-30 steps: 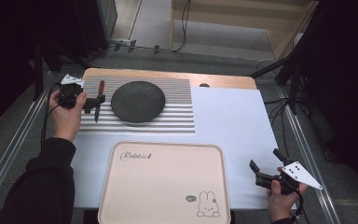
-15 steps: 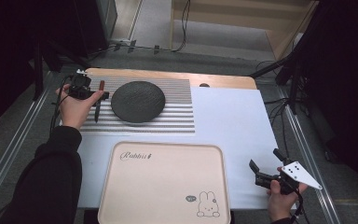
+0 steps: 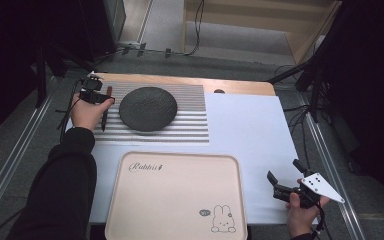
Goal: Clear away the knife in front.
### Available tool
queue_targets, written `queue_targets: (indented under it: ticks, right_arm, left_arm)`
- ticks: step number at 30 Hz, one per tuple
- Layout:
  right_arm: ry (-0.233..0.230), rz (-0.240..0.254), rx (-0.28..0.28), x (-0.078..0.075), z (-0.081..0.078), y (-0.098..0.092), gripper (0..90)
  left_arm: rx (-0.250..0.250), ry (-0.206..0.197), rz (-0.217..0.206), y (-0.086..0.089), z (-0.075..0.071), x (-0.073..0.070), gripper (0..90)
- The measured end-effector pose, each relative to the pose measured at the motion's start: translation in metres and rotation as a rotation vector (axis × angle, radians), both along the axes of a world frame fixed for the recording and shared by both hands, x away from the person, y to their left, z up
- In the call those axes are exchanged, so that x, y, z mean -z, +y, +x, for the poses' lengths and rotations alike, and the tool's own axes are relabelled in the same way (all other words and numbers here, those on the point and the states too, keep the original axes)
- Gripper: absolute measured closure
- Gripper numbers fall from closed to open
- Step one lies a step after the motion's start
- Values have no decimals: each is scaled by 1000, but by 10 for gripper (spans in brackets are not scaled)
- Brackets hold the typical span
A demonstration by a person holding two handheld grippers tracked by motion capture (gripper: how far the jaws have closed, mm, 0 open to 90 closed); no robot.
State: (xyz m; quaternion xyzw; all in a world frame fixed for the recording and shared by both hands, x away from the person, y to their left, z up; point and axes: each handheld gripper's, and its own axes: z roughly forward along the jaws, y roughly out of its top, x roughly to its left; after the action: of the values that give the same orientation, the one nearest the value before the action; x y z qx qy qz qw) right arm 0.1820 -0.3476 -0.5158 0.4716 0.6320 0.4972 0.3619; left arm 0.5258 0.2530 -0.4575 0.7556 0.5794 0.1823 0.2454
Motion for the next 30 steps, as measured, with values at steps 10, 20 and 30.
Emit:
queue_targets:
  ticks: [10, 20, 30]
  right_arm:
    - [1, 1, 2, 0, 0, 0, 0]
    - [8, -1, 7, 0, 0, 1, 0]
    - [14, -2, 15, 0, 0, 1, 0]
  left_arm:
    - [-29, 21, 15, -1, 6, 12, 638]
    - [-62, 31, 25, 0, 9, 20, 706]
    - [-45, 23, 66, -2, 5, 19, 770]
